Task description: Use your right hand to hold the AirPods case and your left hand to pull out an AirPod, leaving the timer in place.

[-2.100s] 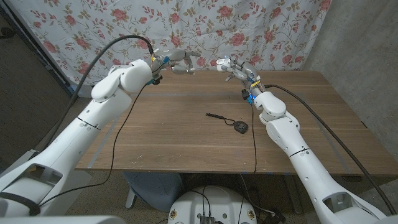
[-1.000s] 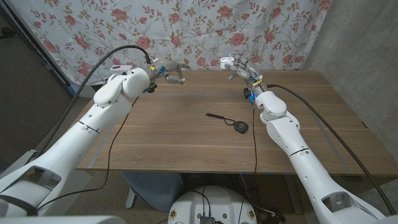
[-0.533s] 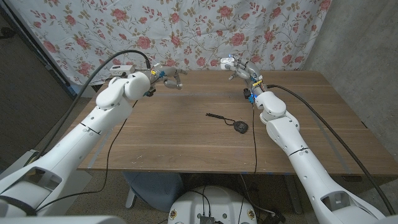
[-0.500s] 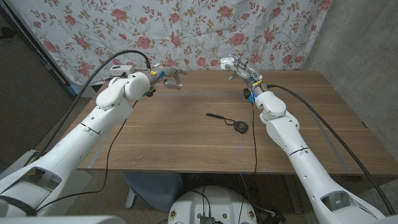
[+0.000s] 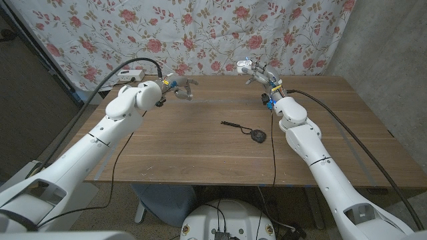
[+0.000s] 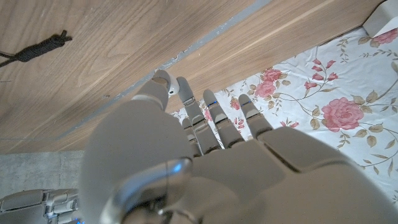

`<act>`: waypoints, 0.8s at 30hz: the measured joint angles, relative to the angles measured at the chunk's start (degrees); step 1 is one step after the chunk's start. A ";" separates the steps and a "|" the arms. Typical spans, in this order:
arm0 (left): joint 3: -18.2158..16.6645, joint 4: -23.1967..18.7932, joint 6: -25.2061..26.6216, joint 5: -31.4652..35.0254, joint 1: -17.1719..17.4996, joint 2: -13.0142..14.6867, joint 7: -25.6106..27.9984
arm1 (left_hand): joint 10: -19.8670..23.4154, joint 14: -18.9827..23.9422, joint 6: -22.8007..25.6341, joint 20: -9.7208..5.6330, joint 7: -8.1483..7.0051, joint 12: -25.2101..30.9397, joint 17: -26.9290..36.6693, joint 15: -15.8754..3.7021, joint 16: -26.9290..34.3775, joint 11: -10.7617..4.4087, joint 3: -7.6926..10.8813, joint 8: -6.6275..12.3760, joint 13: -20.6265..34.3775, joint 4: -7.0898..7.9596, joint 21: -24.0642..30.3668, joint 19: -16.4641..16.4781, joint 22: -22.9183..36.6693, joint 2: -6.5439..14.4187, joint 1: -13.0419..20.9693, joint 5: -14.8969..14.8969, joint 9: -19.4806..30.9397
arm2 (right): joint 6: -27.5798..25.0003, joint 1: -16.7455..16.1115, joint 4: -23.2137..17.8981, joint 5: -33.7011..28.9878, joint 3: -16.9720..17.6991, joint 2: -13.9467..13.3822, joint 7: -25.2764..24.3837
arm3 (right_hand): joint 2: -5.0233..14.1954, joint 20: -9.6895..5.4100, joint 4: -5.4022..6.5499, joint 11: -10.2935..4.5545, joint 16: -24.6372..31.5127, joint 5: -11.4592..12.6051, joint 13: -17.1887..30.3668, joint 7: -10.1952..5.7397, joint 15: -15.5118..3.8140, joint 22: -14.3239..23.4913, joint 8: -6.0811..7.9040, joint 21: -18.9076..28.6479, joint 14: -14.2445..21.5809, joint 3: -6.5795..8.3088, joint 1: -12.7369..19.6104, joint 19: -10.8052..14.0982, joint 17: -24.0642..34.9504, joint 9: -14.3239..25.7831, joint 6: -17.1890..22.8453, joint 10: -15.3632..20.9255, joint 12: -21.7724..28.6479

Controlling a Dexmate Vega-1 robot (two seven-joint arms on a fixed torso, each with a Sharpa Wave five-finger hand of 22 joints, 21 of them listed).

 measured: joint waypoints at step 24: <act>4.14 4.71 -2.53 8.85 0.81 2.16 7.89 | -0.01 0.01 -0.22 -0.62 0.22 0.68 0.55 0.01 0.00 0.00 0.26 0.00 0.06 0.26 0.00 0.62 0.00 0.07 0.23 0.23 0.00 | -1.08 0.52 -0.04 -0.02 0.03 -0.05 0.01 | -0.01 0.00 0.02 0.10 -0.16 -0.21 0.00 -0.01 0.09 0.00 0.00 0.49 0.08 -0.02 -0.01 0.00 0.33 0.00 -0.01 0.33 0.06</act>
